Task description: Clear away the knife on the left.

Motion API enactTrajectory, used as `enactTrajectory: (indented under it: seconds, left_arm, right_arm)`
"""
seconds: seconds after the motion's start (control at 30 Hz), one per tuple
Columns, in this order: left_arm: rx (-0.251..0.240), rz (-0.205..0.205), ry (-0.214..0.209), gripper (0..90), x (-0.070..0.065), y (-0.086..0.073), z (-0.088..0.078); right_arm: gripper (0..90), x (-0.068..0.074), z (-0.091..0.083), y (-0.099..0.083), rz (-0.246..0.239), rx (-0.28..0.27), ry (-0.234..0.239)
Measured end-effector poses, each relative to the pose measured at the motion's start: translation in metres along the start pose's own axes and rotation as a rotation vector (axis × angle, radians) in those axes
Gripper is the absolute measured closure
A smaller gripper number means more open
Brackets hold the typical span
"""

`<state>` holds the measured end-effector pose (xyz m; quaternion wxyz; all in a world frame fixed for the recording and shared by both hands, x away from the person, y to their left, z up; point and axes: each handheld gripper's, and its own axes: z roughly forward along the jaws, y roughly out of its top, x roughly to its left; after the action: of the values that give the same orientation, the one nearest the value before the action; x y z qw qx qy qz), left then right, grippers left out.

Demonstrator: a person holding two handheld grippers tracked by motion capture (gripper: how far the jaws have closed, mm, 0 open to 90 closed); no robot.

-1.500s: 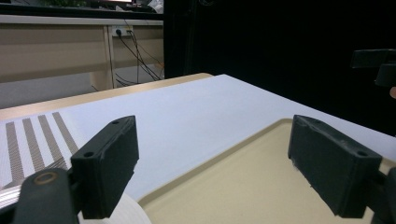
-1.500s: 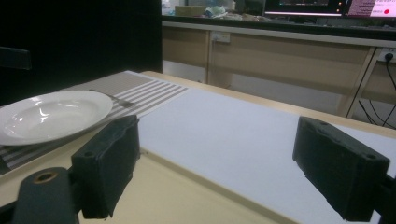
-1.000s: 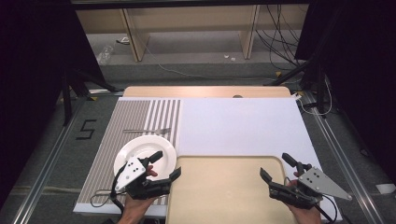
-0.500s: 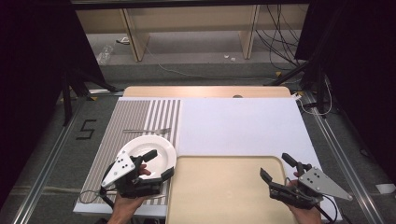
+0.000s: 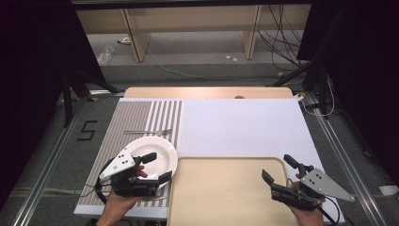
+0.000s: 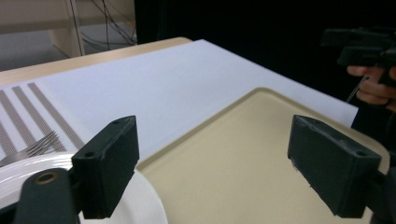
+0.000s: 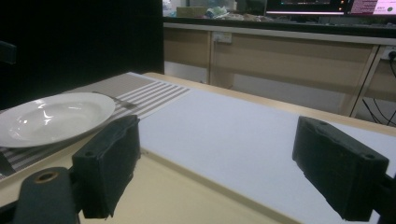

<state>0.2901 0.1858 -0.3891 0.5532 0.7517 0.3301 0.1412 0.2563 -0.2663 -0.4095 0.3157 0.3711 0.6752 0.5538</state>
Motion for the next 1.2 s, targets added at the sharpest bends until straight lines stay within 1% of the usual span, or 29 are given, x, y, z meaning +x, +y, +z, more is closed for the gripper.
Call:
enactTrajectory:
  seconds: [0.07,0.17,0.23,0.27,0.3,0.37,0.43,0.5,0.67,0.73,0.8,0.9,0.97,1.07,1.17,1.2]
  left_arm:
    - [0.031,0.022,0.025,16.5,0.002,0.000,0.000]
    - [0.063,0.029,0.039,16.5,0.005,0.001,-0.002]
    - [0.109,0.040,0.049,16.6,0.008,0.000,-0.003]
    - [0.137,0.058,0.055,16.6,0.010,0.000,-0.003]
    - [0.148,0.062,0.060,16.6,0.011,-0.001,-0.003]
    - [0.183,0.061,0.052,16.6,0.014,-0.001,-0.004]
    - [0.195,0.066,0.053,16.7,0.017,0.001,-0.007]
    - [0.218,0.067,0.047,16.7,0.020,0.004,-0.011]
    - [0.282,0.077,0.057,16.8,0.029,0.004,-0.019]
    - [0.309,0.099,0.076,16.6,0.031,0.002,-0.022]
    - [0.313,0.119,0.106,17.2,0.033,0.000,-0.028]
    - [0.344,0.121,0.125,18.2,0.040,-0.006,-0.036]
    - [0.374,0.131,0.148,18.3,0.045,-0.009,-0.040]
    - [0.402,0.142,0.151,18.9,0.046,-0.012,-0.045]
    - [0.431,0.144,0.140,19.2,0.049,-0.015,-0.048]
    - [0.465,0.156,0.136,19.1,0.051,-0.018,-0.049]
  right_arm:
    - [15.9,0.000,0.000,0.000,-0.003,0.000,0.000]
    - [15.9,0.001,0.000,0.000,-0.003,0.002,0.000]
    - [16.0,0.000,0.000,0.000,-0.004,0.001,-0.001]
    - [16.1,0.000,0.001,0.000,-0.005,0.001,0.000]
    - [16.1,0.000,0.001,0.000,-0.005,0.001,0.000]
    - [16.1,0.001,0.001,0.000,-0.006,0.005,-0.001]
    - [16.1,0.001,0.001,0.000,-0.008,0.007,-0.001]
    - [16.1,0.001,0.001,-0.001,-0.004,0.006,-0.001]
    - [16.2,0.000,0.001,-0.001,0.002,0.013,-0.004]
    - [16.5,-0.001,0.001,-0.001,0.000,0.013,-0.005]
    - [16.6,-0.001,0.002,-0.001,0.003,0.014,-0.003]
    - [16.7,-0.001,0.001,-0.002,0.009,0.013,-0.004]
    - [16.8,-0.002,0.001,-0.002,0.007,0.013,-0.007]
    - [17.0,-0.002,0.001,-0.002,0.008,0.022,-0.005]
    - [17.0,-0.002,0.002,-0.002,0.010,0.022,-0.005]
    - [17.1,-0.002,0.001,-0.002,0.010,0.021,-0.006]
